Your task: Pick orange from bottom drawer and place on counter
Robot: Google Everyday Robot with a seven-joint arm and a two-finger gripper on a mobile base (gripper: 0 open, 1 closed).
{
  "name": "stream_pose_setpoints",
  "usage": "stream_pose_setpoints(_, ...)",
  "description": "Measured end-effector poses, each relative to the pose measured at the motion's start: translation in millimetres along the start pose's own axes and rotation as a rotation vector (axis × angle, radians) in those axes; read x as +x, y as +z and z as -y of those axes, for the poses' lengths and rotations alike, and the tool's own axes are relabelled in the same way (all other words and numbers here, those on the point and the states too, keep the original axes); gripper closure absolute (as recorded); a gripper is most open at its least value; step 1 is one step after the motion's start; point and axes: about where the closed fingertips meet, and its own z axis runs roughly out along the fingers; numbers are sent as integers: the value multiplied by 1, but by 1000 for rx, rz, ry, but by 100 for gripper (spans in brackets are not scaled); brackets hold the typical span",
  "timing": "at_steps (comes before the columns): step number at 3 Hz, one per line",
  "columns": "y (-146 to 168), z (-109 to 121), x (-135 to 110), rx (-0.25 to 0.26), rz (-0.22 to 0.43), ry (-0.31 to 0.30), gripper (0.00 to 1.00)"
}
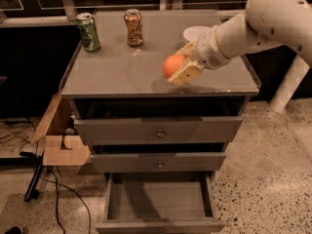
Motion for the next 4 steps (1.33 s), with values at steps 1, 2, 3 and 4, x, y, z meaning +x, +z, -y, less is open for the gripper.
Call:
stream_pose_setpoints(1,22,25,-11,22,84,31,100)
stream_pose_setpoints(2,43,40,-13,40,155,77,100)
stream_pose_setpoints(3,59,46,-8,42,189,124,100)
stream_pose_setpoints(4,70,47,-3,41,207,156,100)
